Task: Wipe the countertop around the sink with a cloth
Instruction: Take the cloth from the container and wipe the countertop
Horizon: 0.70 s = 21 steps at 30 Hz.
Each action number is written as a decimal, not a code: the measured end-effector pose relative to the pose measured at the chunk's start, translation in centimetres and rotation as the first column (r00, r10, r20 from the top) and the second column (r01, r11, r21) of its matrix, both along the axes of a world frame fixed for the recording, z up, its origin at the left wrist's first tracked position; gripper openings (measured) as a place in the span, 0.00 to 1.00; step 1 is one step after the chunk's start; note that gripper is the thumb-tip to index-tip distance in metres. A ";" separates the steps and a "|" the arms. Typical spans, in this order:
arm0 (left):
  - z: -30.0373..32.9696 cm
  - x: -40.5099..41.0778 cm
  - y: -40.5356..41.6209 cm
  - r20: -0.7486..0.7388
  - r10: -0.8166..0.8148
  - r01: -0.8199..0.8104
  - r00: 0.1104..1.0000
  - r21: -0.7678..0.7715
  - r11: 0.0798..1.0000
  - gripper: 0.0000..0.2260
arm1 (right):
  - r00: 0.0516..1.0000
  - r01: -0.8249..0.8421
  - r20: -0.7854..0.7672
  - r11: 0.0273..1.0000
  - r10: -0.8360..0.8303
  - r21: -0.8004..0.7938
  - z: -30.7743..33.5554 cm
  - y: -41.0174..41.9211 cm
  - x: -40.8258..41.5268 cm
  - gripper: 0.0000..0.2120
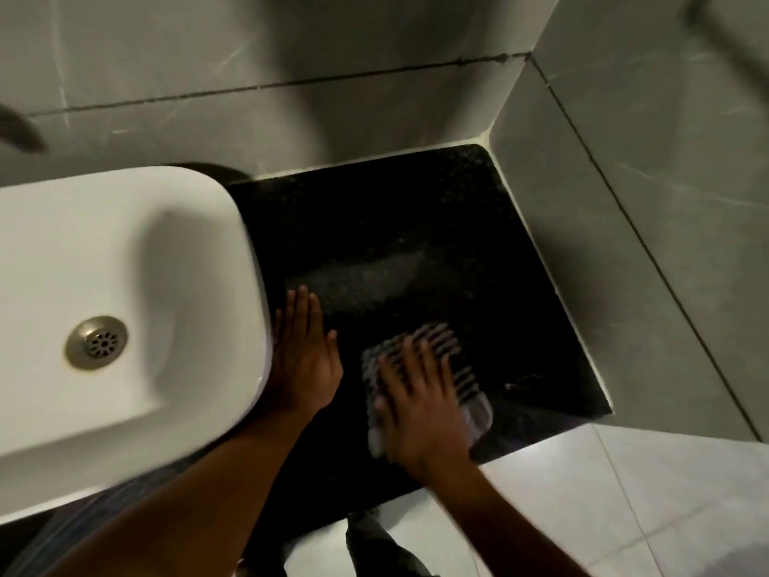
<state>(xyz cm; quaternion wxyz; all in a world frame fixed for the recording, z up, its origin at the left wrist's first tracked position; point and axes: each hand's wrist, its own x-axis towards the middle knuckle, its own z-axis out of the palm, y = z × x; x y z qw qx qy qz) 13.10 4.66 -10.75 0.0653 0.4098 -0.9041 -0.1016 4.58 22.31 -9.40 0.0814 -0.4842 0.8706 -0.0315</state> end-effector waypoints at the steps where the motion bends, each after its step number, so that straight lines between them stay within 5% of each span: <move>1: -0.1 0.0 -0.1 0.004 0.001 -0.001 1.000 -0.004 1.000 0.26 | 0.999 -0.042 0.022 0.999 0.042 0.011 0.6 2.1 1.1 0.27; 5: -0.1 -0.2 0.0 0.061 0.005 -0.005 0.998 0.006 1.000 0.28 | 0.985 0.170 -0.022 0.985 -0.169 0.041 0.4 8.9 -6.8 0.28; 9: -0.2 -0.2 0.0 0.085 0.002 -0.003 0.996 0.010 1.000 0.29 | 0.905 0.423 -0.069 0.906 -0.421 0.016 -0.1 2.9 -13.9 0.29; 13: -0.2 -0.1 -0.1 0.074 -0.005 0.005 0.997 0.008 1.000 0.29 | 0.992 0.116 -0.048 0.992 -0.118 -0.048 -0.4 -2.0 -3.9 0.28; 17: -0.1 -0.1 -0.1 0.059 -0.004 0.004 0.998 0.006 1.000 0.29 | 0.990 -0.130 0.065 0.991 0.127 0.042 0.8 5.1 1.6 0.27; 21: 0.2 -0.1 0.2 0.032 0.011 -0.011 0.999 -0.004 1.000 0.28 | 1.000 -0.004 0.009 0.996 0.004 0.088 0.6 8.7 -6.8 0.28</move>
